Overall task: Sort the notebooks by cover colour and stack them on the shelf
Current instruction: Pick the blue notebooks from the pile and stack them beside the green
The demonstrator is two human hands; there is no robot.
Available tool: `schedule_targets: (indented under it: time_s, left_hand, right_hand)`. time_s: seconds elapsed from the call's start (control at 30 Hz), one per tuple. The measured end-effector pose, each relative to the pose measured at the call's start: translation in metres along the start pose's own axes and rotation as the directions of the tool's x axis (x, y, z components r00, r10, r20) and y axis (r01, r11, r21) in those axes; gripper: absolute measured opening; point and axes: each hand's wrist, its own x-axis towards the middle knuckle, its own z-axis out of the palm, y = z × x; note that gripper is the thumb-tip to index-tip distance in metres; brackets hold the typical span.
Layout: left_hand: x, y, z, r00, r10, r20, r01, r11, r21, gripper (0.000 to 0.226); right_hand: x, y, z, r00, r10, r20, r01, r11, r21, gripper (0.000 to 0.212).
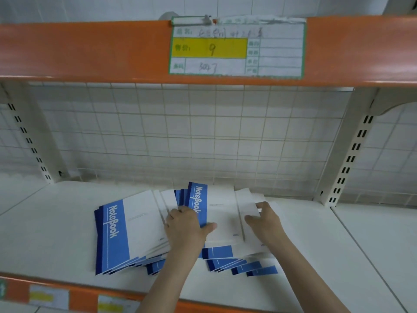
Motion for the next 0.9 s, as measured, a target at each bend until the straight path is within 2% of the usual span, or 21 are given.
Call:
schedule_targets:
  time_s: [0.13, 0.23, 0.3, 0.37, 0.47, 0.5, 0.53, 0.57, 0.63, 0.7, 0.77, 0.83, 0.9]
  left_hand:
    - [0.000, 0.005, -0.004, 0.999, 0.052, 0.005, -0.046, 0.926, -0.375, 0.046]
    - [0.004, 0.004, -0.003, 0.999, 0.037, -0.019, -0.041, 0.864, -0.502, 0.033]
    - [0.007, -0.001, -0.001, 1.000, 0.001, 0.019, 0.011, 0.796, -0.606, 0.030]
    - [0.008, -0.004, -0.002, 0.996, -0.060, 0.070, 0.092, 0.641, -0.762, 0.026]
    - [0.009, -0.007, -0.006, 0.980, -0.164, 0.111, 0.160, 0.323, -0.933, 0.022]
    - [0.010, -0.007, -0.006, 0.975, -0.184, 0.126, 0.170, 0.246, -0.954, 0.023]
    - [0.010, -0.008, -0.007, 0.972, -0.192, 0.135, 0.176, 0.215, -0.961, 0.024]
    - [0.010, -0.008, -0.007, 0.973, -0.190, 0.130, 0.174, 0.234, -0.957, 0.025]
    - [0.008, -0.009, -0.005, 0.982, -0.171, 0.075, 0.135, 0.373, -0.918, 0.029]
    - [0.007, -0.011, -0.004, 0.988, -0.151, -0.038, 0.061, 0.601, -0.797, 0.035]
    - [0.005, -0.012, -0.003, 0.988, -0.100, -0.121, 0.008, 0.800, -0.599, 0.044]
    - [0.003, -0.008, -0.005, 0.988, -0.042, -0.146, -0.021, 0.916, -0.400, 0.053]
    - [0.001, -0.003, -0.006, 0.984, 0.011, -0.180, -0.054, 0.970, -0.238, 0.054]
  right_hand:
    - [0.002, 0.005, -0.005, 1.000, 0.017, 0.014, -0.017, 0.999, 0.037, 0.036]
    - [0.006, 0.011, -0.020, 1.000, 0.007, -0.030, -0.005, 0.997, 0.076, 0.031]
    - [0.010, 0.014, -0.036, 0.996, 0.018, -0.087, -0.009, 0.995, 0.097, 0.029]
    - [0.015, 0.018, -0.054, 0.988, 0.051, -0.147, -0.033, 0.992, 0.126, 0.030]
    - [0.020, 0.025, -0.071, 0.984, 0.110, -0.137, -0.084, 0.979, 0.186, 0.028]
    - [0.020, 0.026, -0.074, 0.985, 0.126, -0.115, -0.104, 0.977, 0.186, 0.026]
    - [0.020, 0.027, -0.074, 0.985, 0.140, -0.097, -0.120, 0.976, 0.184, 0.025]
    - [0.021, 0.028, -0.074, 0.985, 0.149, -0.087, -0.131, 0.974, 0.186, 0.024]
    - [0.021, 0.030, -0.074, 0.985, 0.154, -0.081, -0.135, 0.969, 0.205, 0.023]
    - [0.022, 0.032, -0.074, 0.983, 0.163, -0.082, -0.140, 0.961, 0.237, 0.024]
    - [0.022, 0.036, -0.075, 0.981, 0.176, -0.077, -0.151, 0.955, 0.256, 0.026]
    - [0.020, 0.039, -0.074, 0.983, 0.177, -0.049, -0.157, 0.949, 0.275, 0.026]
    - [0.018, 0.039, -0.072, 0.986, 0.168, 0.016, -0.164, 0.931, 0.325, 0.029]
